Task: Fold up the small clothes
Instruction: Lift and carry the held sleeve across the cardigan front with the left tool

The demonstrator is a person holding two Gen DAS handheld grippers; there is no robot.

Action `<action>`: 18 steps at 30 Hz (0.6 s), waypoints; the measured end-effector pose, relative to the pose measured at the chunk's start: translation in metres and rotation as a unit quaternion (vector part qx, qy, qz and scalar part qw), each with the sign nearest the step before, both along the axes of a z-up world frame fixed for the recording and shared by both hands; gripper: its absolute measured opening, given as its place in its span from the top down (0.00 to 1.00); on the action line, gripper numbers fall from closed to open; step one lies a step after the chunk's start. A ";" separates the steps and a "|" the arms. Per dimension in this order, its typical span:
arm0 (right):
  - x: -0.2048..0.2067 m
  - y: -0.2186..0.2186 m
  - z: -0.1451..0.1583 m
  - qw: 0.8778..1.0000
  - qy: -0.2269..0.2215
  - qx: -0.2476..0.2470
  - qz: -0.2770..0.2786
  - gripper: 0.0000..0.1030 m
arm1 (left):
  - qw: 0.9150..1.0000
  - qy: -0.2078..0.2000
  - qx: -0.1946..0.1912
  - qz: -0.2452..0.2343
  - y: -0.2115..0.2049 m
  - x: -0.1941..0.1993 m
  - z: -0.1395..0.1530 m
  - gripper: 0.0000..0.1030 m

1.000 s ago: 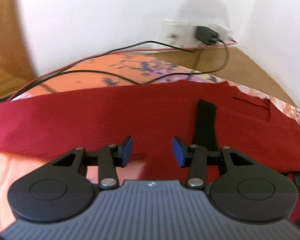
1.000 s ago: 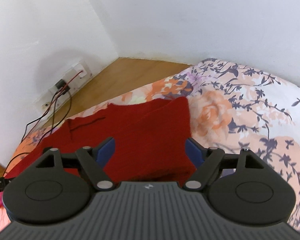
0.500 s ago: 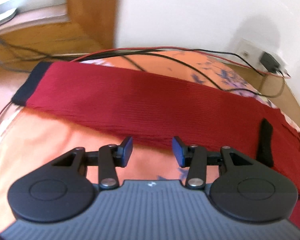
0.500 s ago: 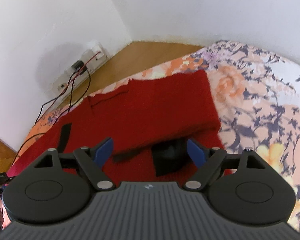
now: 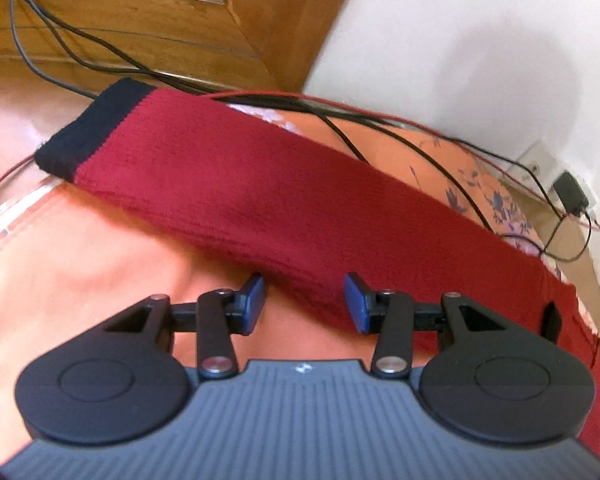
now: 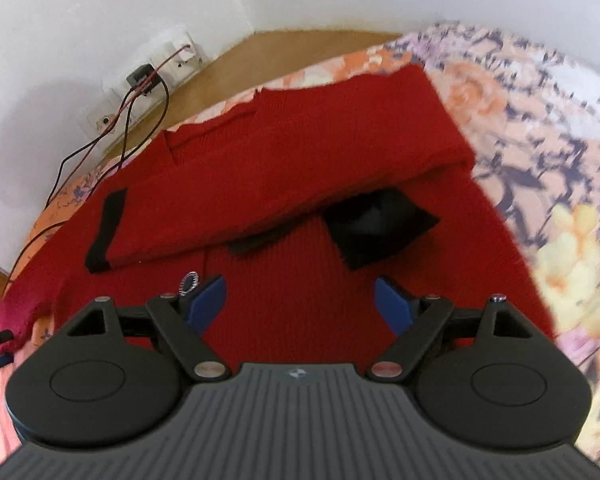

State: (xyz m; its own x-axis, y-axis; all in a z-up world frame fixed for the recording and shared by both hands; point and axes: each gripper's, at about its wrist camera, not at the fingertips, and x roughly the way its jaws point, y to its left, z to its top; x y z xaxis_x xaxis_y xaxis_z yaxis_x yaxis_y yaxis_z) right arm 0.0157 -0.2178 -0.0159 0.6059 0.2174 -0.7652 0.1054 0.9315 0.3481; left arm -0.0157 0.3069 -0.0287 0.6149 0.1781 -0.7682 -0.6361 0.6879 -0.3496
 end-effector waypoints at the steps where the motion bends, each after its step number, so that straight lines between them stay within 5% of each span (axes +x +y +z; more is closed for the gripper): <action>1: 0.002 0.003 -0.003 1.000 0.005 0.007 -0.003 0.16 | 1.000 -0.002 -0.002 0.003 0.002 0.001 0.000 0.56; 6: 0.010 0.015 -0.010 1.000 0.016 -0.003 -0.010 0.16 | 1.000 -0.026 -0.017 -0.004 0.010 0.002 -0.003 0.47; 18: 0.014 0.019 -0.014 0.999 0.009 -0.008 -0.032 0.14 | 0.992 -0.094 -0.081 0.035 0.031 -0.008 -0.012 0.47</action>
State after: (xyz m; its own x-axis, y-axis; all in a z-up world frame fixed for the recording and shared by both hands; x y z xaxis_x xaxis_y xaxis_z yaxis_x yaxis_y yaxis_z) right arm 0.0295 -0.1989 -0.0298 0.6040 0.1665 -0.7794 0.1715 0.9279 0.3311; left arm -0.0234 0.3378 -0.0412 0.7404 0.1098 -0.6631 -0.5936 0.5695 -0.5686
